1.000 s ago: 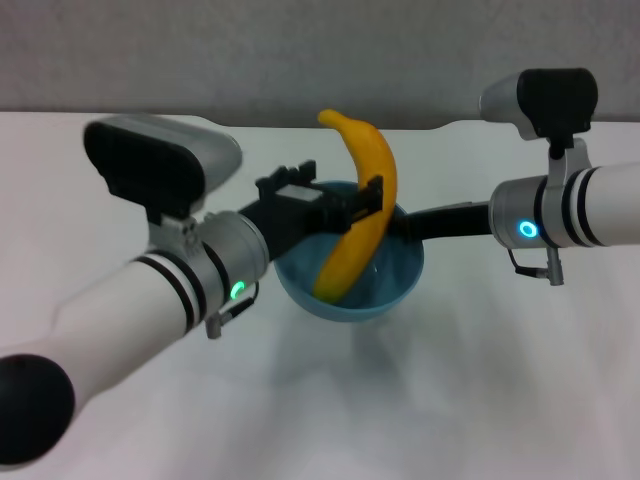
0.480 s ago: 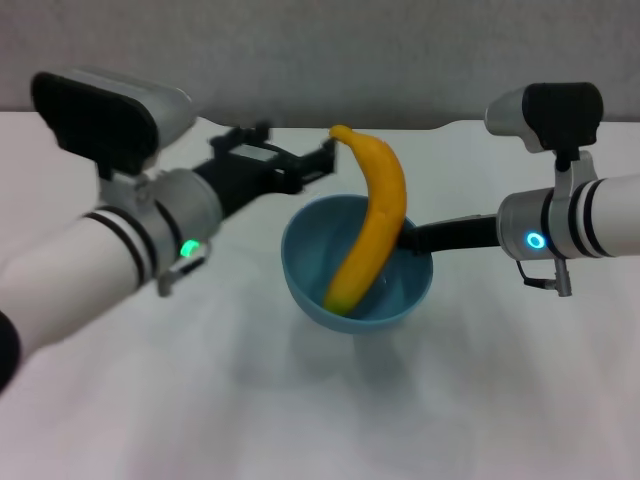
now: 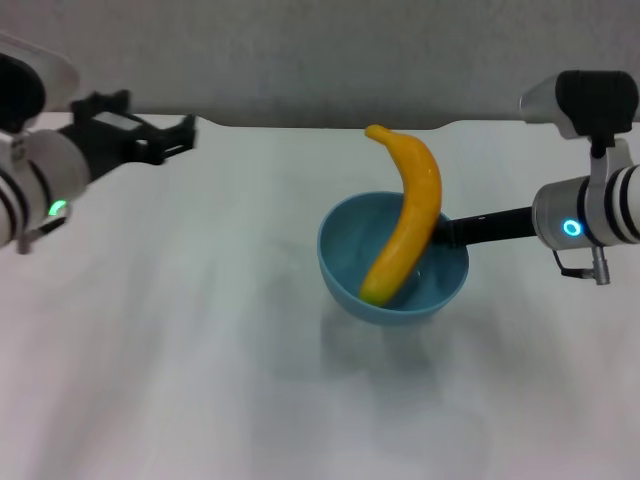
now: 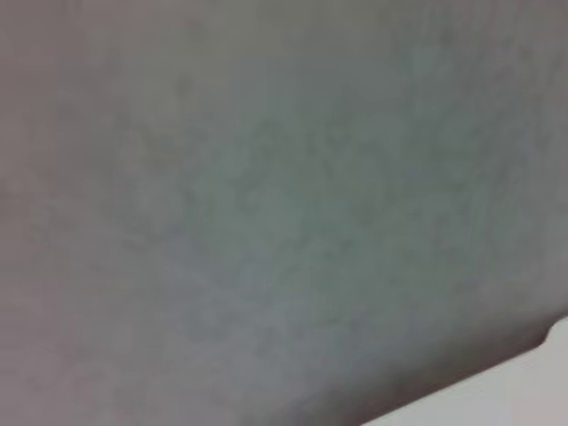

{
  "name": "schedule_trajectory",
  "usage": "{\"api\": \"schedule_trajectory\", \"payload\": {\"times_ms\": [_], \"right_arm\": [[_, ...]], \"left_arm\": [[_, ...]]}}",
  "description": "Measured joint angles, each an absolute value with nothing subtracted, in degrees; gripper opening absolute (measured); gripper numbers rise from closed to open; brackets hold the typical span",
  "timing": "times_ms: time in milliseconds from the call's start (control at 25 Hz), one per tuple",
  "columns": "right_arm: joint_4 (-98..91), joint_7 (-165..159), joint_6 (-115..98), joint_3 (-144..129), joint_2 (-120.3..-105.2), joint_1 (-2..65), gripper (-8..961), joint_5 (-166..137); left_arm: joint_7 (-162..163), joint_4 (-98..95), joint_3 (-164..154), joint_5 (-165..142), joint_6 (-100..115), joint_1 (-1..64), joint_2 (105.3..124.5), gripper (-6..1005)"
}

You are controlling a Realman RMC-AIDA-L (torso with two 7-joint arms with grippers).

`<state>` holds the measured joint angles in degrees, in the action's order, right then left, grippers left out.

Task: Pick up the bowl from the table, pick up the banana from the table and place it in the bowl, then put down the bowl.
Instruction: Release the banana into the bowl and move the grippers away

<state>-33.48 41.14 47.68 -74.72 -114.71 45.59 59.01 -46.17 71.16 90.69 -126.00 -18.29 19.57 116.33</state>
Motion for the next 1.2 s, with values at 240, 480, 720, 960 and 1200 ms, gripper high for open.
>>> {"api": "schedule_trajectory", "payload": {"times_ms": [240,480,720,960,1200], "right_arm": [[-32.2,40.67,50.09,-73.54,-114.67,48.11,35,55.95],[-29.09,40.6,50.1,-73.54,-114.81,50.56,35,55.49],[-27.17,40.86,50.23,-74.27,-115.53,50.89,36,55.84],[-25.38,41.17,49.18,-76.38,-116.06,50.3,36,56.4],[-25.18,41.26,48.67,-76.47,-116.29,49.0,36,56.43]], "left_arm": [[-35.77,69.67,96.46,-140.01,-26.68,22.31,116.36,895],[-25.14,67.29,97.89,-152.98,-32.01,26.08,116.26,896],[-23.88,67.21,96.29,-154.23,-30.28,25.63,116.47,896],[-22.3,66.81,95.67,-154.05,-28.86,25.08,116.48,896],[-20.89,66.36,95.12,-153.03,-28.49,24.85,116.53,895]]}}
